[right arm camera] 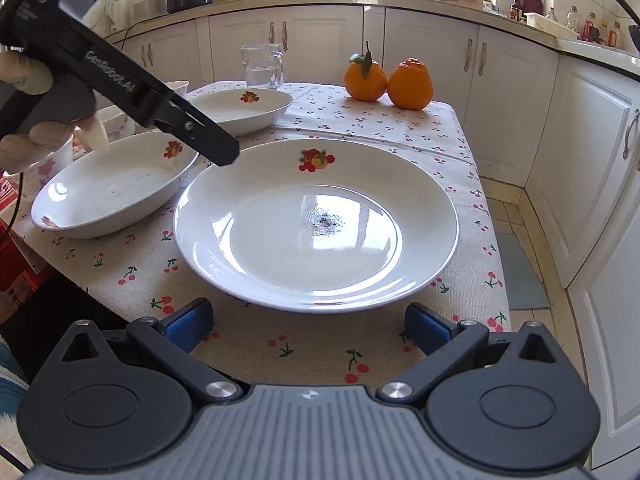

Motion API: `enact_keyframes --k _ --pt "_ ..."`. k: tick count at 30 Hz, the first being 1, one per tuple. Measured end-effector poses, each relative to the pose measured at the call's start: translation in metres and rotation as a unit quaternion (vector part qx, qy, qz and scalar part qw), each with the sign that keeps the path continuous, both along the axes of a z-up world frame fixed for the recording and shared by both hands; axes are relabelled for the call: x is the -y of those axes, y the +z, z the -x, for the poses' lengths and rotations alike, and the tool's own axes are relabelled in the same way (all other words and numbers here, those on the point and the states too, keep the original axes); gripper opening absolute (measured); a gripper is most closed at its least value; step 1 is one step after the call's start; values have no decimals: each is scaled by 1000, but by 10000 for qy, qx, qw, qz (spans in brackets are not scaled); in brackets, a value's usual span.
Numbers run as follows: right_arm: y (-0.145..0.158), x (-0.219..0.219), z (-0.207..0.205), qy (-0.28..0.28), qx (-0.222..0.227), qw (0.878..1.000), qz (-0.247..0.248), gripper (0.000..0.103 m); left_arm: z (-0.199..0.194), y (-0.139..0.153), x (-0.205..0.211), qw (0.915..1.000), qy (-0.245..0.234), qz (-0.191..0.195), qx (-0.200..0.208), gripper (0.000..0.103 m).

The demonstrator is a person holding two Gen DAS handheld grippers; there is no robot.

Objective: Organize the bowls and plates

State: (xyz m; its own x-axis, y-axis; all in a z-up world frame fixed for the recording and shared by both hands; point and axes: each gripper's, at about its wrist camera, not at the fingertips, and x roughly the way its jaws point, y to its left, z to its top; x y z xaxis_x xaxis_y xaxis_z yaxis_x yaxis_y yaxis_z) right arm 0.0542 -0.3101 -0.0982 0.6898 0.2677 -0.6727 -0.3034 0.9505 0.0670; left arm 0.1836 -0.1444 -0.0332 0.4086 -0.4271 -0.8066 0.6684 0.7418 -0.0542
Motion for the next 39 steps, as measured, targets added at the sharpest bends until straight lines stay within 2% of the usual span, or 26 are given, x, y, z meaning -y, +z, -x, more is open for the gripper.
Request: enact_keyframes --k 4,11,16,22,31,34,39 --pt "-2 2 -1 124 94 9999 -32 103 -17 -9 21 9990 -294 -140 -307 102" --pt "-5 5 -3 185 226 9996 -67 103 -42 -17 51 9953 -741 -341 -525 102" --pt "-6 5 -2 139 287 9995 -80 103 -54 -24 60 9930 -860 -419 -686 99" --pt "-6 5 -3 135 301 9994 -67 103 -59 -29 65 9892 -1018 -465 -944 82" --pt "-4 5 -2 125 292 9995 -63 98 -66 -27 67 9870 -1148 -494 -1013 72" --pt "-3 6 -1 93 290 9995 -67 95 -68 -26 69 9858 -1230 -530 -1016 65" --pt "-3 5 -1 79 297 9995 -64 94 -72 -25 70 9836 -1320 -556 -1099 63"
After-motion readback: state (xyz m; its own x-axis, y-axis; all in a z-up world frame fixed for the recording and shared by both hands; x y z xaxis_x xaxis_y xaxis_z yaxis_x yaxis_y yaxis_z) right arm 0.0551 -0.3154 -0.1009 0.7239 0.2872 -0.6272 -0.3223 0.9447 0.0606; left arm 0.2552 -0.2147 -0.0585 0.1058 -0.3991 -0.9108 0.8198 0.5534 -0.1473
